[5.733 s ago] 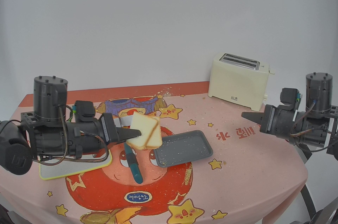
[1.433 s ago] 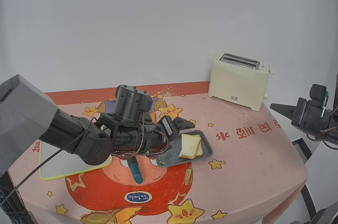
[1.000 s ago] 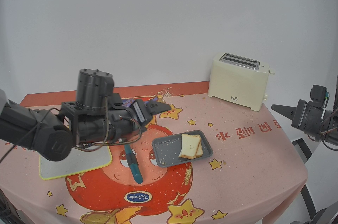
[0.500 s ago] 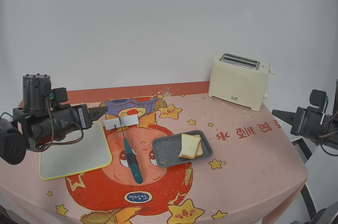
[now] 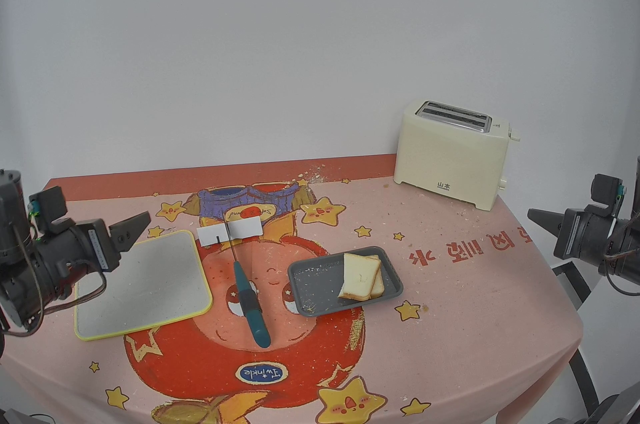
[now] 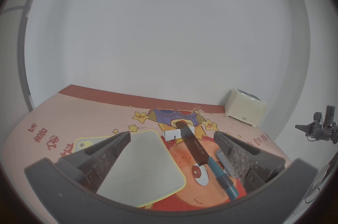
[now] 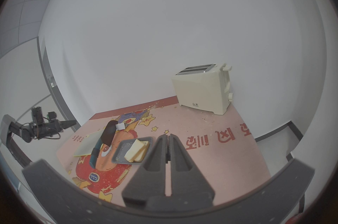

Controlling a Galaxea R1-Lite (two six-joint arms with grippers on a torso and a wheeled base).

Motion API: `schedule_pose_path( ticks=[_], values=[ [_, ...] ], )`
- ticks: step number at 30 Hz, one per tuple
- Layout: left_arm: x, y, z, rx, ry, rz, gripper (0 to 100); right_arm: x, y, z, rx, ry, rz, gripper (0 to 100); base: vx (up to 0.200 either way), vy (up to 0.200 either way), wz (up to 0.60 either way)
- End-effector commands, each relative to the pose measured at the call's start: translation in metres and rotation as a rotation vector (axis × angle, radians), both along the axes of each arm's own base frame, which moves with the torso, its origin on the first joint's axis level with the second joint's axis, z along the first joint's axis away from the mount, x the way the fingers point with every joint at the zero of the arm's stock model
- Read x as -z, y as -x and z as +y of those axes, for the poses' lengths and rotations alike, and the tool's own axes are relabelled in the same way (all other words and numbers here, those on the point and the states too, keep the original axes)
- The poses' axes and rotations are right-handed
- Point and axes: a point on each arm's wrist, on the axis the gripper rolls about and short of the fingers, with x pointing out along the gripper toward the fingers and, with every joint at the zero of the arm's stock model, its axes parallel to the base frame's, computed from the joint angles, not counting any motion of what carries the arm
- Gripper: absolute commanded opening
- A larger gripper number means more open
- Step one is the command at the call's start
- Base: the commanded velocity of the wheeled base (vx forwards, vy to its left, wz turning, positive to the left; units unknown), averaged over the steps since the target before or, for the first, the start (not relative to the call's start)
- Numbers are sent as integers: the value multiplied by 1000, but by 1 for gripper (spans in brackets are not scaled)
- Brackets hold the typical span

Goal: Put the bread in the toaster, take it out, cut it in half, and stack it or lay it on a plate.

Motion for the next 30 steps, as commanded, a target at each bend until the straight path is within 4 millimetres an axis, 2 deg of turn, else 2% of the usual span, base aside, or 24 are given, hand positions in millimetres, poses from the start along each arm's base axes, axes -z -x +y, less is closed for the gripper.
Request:
schedule_pose_path(
  ticks=[1, 9, 15, 20, 24, 30],
  values=[
    [0, 36, 10, -37, -3, -66, 100, 2, 0, -5, 21, 24, -4, 0, 0, 0, 0],
    [18, 64, 16, -38, -5, -63, 100, -1, 3, -6, 20, 21, -19, 0, 0, 0, 0],
    [40, 101, 25, -32, -11, -99, 100, -2, 3, -6, 19, 22, -21, 0, 0, 0, 0],
    [51, 121, 29, -27, -2, -145, 100, 0, 4, -6, 14, 31, -20, 0, 0, 0, 0],
    [56, 131, 32, -29, 6, -175, 100, 0, 4, -6, 12, 36, -18, 0, 0, 0, 0],
    [78, 146, 35, -28, -10, -120, 100, 2, 4, -6, 12, 38, -14, 0, 0, 0, 0]
  ],
)
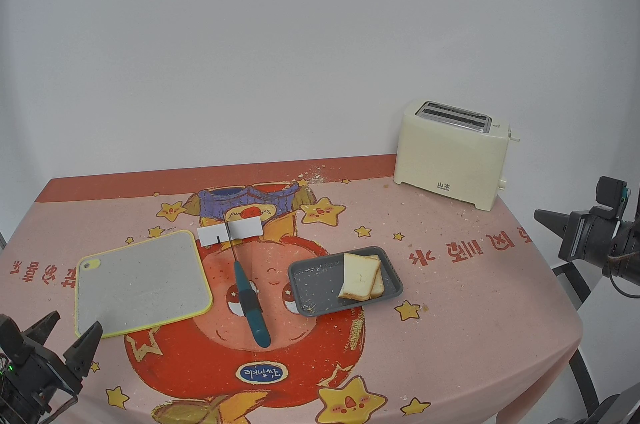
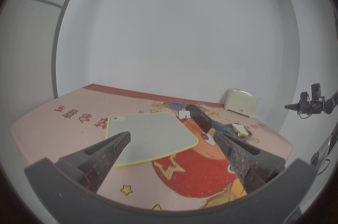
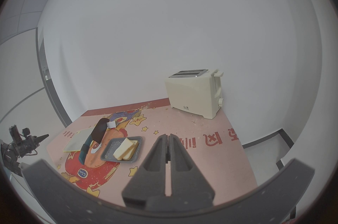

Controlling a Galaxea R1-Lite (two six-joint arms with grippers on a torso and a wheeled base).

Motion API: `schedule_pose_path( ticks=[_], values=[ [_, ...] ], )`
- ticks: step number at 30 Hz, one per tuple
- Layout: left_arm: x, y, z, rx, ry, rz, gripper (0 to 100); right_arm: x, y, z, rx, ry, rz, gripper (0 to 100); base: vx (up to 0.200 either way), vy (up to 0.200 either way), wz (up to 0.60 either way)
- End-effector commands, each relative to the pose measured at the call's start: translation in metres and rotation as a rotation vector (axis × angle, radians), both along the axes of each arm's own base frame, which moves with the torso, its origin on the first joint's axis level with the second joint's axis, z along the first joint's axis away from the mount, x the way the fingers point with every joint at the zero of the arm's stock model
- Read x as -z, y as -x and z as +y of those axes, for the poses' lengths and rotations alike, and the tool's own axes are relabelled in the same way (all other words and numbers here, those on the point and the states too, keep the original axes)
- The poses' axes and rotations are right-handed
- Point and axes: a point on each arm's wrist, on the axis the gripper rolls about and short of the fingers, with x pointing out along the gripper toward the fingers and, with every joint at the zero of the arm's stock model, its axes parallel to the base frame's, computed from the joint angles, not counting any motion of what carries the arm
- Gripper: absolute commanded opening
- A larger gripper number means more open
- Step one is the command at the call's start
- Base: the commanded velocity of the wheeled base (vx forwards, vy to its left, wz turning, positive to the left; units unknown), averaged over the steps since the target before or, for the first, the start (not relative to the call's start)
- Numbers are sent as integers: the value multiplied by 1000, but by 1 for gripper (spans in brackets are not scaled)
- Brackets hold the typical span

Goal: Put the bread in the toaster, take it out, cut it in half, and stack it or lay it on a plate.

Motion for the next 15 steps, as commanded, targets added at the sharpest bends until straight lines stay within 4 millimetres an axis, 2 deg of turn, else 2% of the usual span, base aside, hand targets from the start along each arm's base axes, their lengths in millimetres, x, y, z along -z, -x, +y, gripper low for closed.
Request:
schedule_pose_path(
  ticks=[1, 4, 11, 15],
  values=[
    [15, 21, 5, 2, 8, -42, 100, 1, 0, 0, -1, 1, 1, 0, 0, 0, 0],
    [16, 35, 8, 12, 12, -101, 100, 1, 0, 0, 0, 2, 4, 0, 0, 0, 0],
    [33, 48, 11, 19, -35, -53, 100, 1, 1, 0, -3, 7, 2, 0, 0, 0, 0],
    [34, 50, 12, 35, -34, -64, 100, 2, 1, -1, -5, 19, -2, 0, 0, 0, 0]
  ],
)
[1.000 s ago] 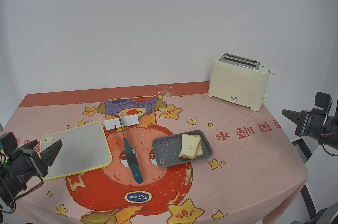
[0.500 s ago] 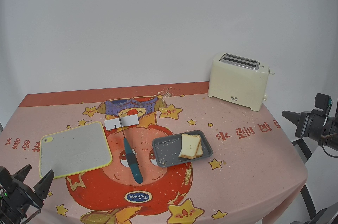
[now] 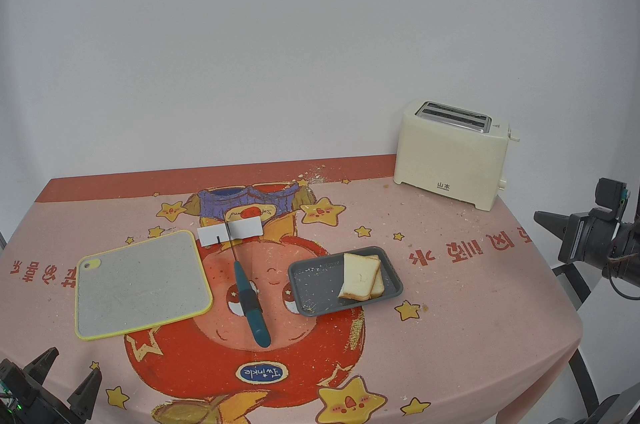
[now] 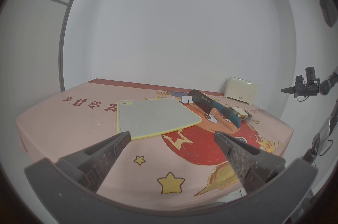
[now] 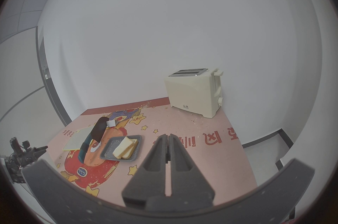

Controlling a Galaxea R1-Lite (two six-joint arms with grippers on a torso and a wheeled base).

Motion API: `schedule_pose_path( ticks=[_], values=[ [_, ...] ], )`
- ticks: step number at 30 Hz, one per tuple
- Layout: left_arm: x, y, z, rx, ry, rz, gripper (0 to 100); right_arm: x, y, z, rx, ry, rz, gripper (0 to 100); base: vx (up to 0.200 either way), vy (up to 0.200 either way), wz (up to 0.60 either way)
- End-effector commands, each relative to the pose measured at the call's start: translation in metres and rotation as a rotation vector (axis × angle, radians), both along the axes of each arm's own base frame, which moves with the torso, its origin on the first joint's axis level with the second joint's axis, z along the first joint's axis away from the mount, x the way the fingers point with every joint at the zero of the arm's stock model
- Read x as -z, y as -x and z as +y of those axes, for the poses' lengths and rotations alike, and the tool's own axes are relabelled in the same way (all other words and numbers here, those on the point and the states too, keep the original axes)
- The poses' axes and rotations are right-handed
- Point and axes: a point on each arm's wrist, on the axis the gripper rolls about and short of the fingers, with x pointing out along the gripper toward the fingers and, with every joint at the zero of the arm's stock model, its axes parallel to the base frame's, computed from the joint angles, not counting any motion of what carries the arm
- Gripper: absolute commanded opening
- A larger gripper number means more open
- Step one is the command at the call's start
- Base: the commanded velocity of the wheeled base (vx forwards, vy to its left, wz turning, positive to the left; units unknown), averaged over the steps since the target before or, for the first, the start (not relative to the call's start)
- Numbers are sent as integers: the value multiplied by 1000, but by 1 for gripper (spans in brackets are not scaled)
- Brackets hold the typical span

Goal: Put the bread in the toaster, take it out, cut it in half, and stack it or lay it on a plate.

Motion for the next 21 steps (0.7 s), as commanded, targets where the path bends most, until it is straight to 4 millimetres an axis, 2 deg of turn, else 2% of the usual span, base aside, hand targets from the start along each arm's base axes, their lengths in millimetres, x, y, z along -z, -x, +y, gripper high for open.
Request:
schedule_pose_path(
  ticks=[1, 6, 16, 21],
  values=[
    [0, 6, 1, 21, 16, -71, 100, 1, 0, 0, -3, 6, 1, 0, 0, 0, 0],
    [1, 11, -1, 189, 53, -109, 100, 3, 1, 0, -4, 9, 7, 0, 0, 0, 0],
    [0, 6, -2, 198, 12, -64, 100, 1, 1, 0, -6, 2, -52, 0, 0, 0, 0],
    [1, 12, -1, 263, -155, -164, 100, -1, 0, -1, 11, -3, -95, 0, 0, 0, 0]
  ],
)
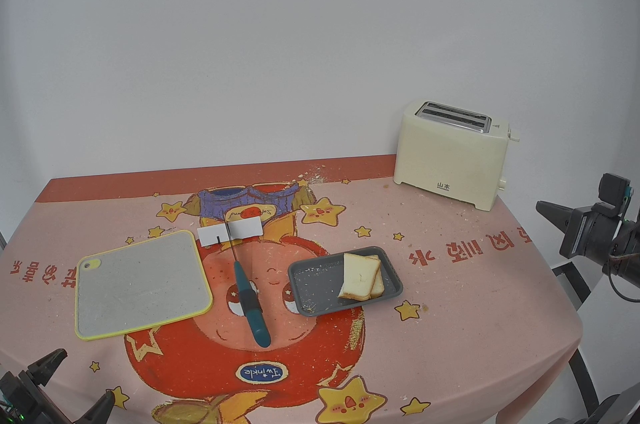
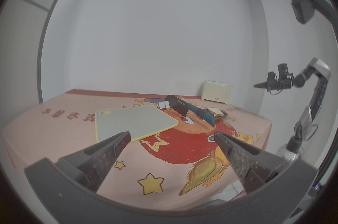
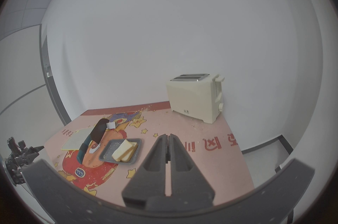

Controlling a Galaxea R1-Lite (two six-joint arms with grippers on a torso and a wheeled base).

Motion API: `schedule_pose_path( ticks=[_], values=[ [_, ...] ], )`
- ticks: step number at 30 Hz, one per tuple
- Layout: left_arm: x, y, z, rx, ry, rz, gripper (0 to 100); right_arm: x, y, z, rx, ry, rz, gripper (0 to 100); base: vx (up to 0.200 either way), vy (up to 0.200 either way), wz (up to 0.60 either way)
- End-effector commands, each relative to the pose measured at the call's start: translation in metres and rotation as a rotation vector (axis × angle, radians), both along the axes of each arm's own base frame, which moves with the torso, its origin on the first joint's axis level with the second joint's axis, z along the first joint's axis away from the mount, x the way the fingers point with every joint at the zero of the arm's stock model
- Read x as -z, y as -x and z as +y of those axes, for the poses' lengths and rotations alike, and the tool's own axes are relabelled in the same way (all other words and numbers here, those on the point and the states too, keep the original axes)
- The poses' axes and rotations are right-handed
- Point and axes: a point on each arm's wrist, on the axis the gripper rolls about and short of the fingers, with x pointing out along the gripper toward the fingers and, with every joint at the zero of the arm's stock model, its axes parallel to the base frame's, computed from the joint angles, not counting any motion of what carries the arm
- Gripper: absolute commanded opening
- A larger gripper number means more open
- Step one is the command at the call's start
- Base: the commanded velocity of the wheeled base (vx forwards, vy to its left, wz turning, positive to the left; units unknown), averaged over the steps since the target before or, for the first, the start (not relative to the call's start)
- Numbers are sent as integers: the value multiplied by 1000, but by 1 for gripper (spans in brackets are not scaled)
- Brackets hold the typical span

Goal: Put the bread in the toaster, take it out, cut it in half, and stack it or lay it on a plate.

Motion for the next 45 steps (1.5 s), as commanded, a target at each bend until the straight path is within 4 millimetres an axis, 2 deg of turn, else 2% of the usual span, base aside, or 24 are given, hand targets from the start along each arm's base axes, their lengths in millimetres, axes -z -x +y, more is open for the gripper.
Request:
schedule_pose_path(
  ticks=[1, 7, 10, 15, 22, 30, 33, 40, 44, 45],
  values=[
    [0, 4, 0, 53, -73, -67, 100, 1, 0, 0, 15, 1, -17, 0, 0, 0, 0],
    [2, 4, -1, 88, -82, -66, 100, 0, 1, -1, 22, 2, -22, 0, 0, 0, 0],
    [2, 3, -2, 15, -75, -45, 100, -2, 3, -1, 23, 0, -33, 0, 0, 0, 0],
    [1, -9, -4, -192, -92, 105, 100, -1, 5, -2, 24, 3, -31, 0, 0, 0, 0],
    [1, -15, -4, -199, -92, 171, 100, -2, 8, -3, 19, 13, -44, 0, 0, 0, 0],
    [2, -5, -4, -117, -85, 40, 100, -4, 9, -3, 19, 16, -56, 0, 0, 0, 0],
    [2, 3, -4, -124, -74, -52, 100, -5, 14, -4, 13, 19, -63, 0, 0, 0, 0],
    [3, 7, -5, -251, -78, -100, 100, 0, 16, -4, 2, 57, -54, 0, 0, 0, 0],
    [4, 8, -5, -239, -81, -107, 100, 2, 17, -4, 0, 59, -52, 0, 0, 0, 0],
    [4, 10, -4, -191, -76, -136, 100, 2, 17, -4, -1, 60, -55, 0, 0, 0, 0]
  ],
)
